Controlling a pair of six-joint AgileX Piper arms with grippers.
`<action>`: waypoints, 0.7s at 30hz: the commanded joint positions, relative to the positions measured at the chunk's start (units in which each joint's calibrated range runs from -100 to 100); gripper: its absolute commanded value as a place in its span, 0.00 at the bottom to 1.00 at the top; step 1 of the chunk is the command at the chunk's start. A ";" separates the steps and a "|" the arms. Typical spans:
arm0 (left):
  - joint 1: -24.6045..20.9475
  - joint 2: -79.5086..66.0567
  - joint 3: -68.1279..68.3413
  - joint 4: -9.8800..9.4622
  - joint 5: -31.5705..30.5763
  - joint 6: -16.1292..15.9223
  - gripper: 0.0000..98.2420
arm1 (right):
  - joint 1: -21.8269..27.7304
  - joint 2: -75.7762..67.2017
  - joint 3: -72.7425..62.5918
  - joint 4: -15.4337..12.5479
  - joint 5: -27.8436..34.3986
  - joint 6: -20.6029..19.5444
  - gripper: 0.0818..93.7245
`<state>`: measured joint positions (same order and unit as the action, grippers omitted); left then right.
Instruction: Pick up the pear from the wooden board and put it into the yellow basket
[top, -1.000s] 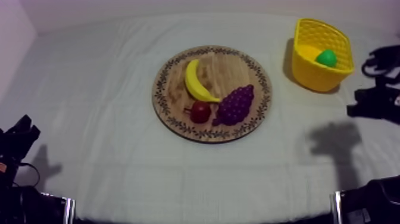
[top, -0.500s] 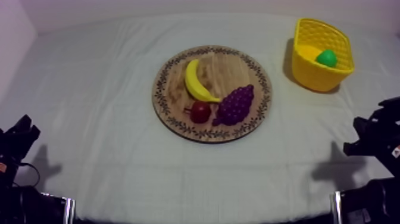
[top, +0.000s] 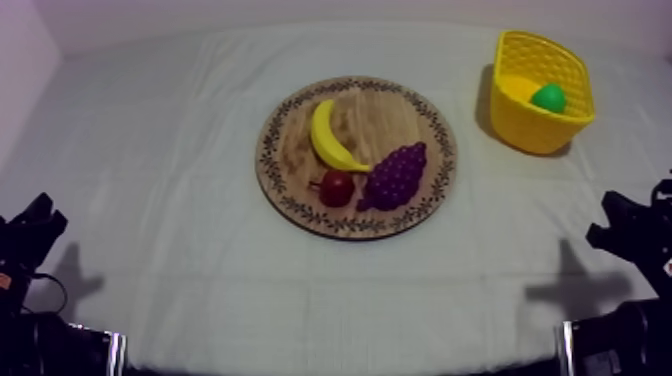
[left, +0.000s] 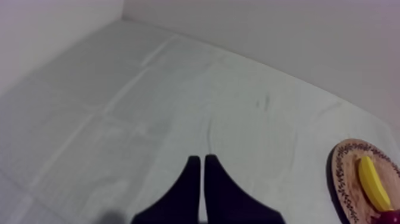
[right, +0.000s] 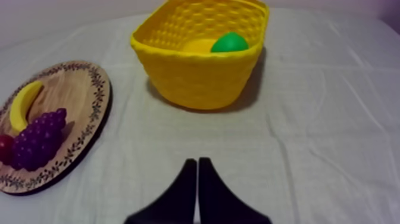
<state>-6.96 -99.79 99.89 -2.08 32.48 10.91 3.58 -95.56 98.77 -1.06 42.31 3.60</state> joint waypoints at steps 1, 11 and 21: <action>-0.03 -0.04 0.00 0.00 0.02 0.00 0.00 | 0.12 -0.07 0.50 0.03 -2.03 2.69 0.01; -0.03 -0.04 0.00 0.00 0.02 0.00 0.00 | 0.24 -0.11 1.00 -0.04 -4.03 7.48 0.01; -0.03 -0.04 0.00 0.00 0.02 0.00 0.00 | 0.25 -0.11 1.01 -0.04 -4.08 7.56 0.01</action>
<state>-6.96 -99.79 99.89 -2.08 32.48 10.91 3.84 -95.63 99.74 -1.04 38.26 11.11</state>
